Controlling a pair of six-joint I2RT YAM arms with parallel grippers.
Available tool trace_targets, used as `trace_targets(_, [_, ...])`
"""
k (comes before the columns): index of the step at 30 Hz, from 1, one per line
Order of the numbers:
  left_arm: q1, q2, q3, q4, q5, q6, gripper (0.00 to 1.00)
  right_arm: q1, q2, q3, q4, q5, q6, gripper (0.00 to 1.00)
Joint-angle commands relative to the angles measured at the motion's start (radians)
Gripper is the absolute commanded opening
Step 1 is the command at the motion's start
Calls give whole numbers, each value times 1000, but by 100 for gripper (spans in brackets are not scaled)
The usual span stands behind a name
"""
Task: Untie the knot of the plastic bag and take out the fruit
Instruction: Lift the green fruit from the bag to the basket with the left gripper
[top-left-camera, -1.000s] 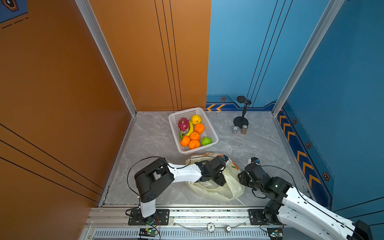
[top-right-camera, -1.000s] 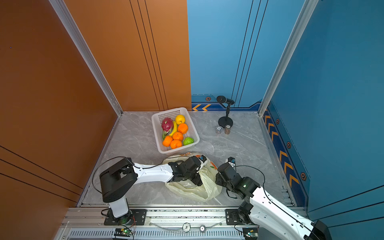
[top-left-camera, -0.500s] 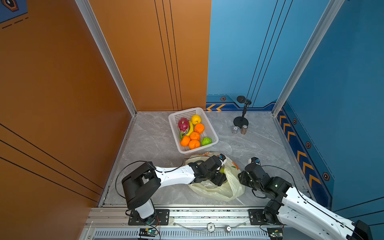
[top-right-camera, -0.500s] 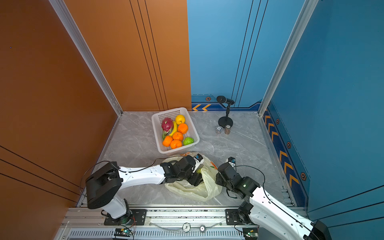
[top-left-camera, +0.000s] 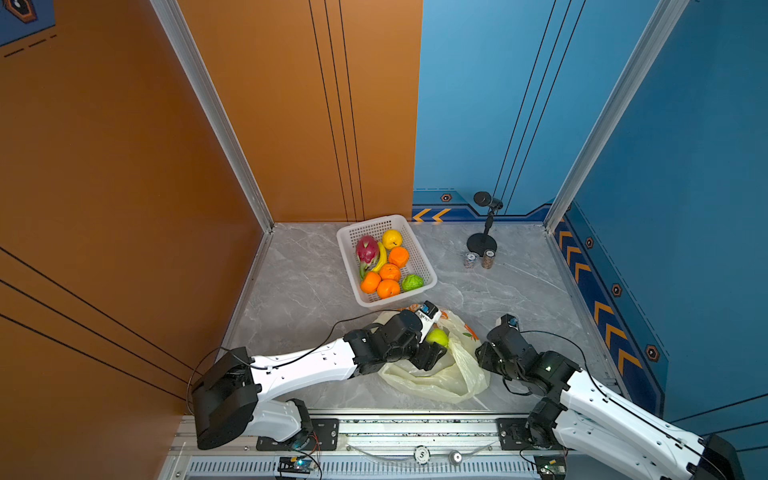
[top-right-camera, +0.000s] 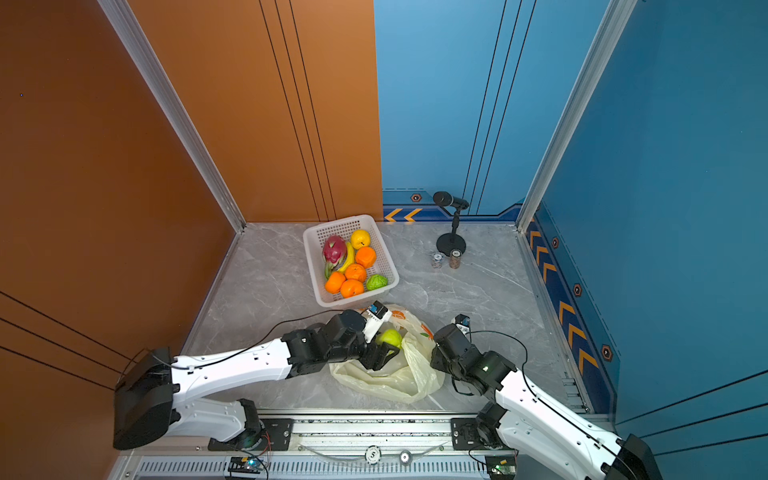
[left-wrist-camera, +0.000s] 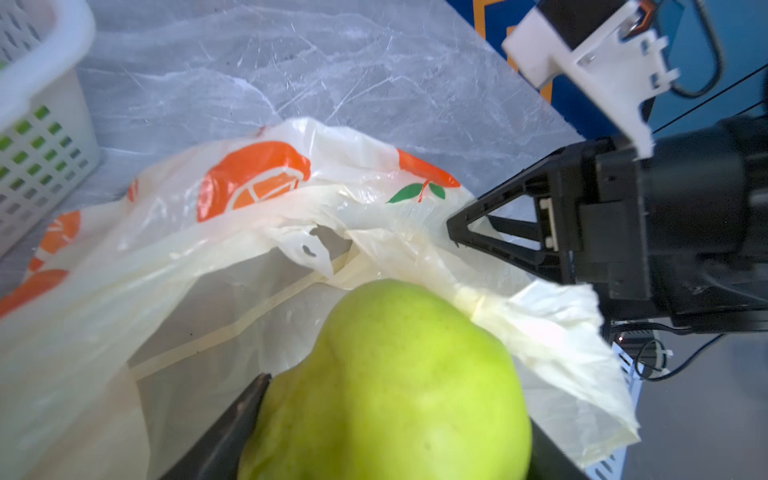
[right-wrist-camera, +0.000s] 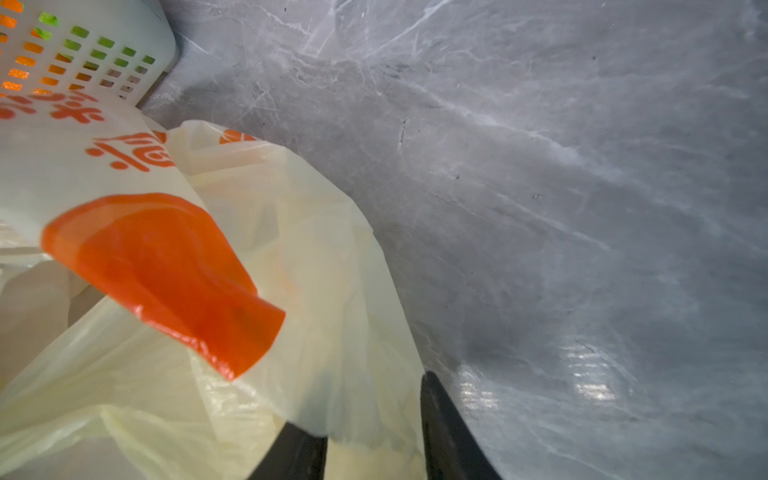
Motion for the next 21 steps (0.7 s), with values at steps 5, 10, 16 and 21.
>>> trace_targets(5, [55, -92, 7, 27, -20, -21, 57, -4, -50, 75, -39, 9, -20, 48])
trace_targets(10, [92, -107, 48, 31, -14, -34, 58, -4, -72, 134, -47, 22, -35, 59])
trace_targets(16, [150, -101, 99, 26, -12, -34, 58, -4, -69, 214, -40, 22, -76, 78])
trace_targets(21, [244, -74, 165, -24, -32, -13, 57, -4, -56, 261, -17, 26, -124, 86])
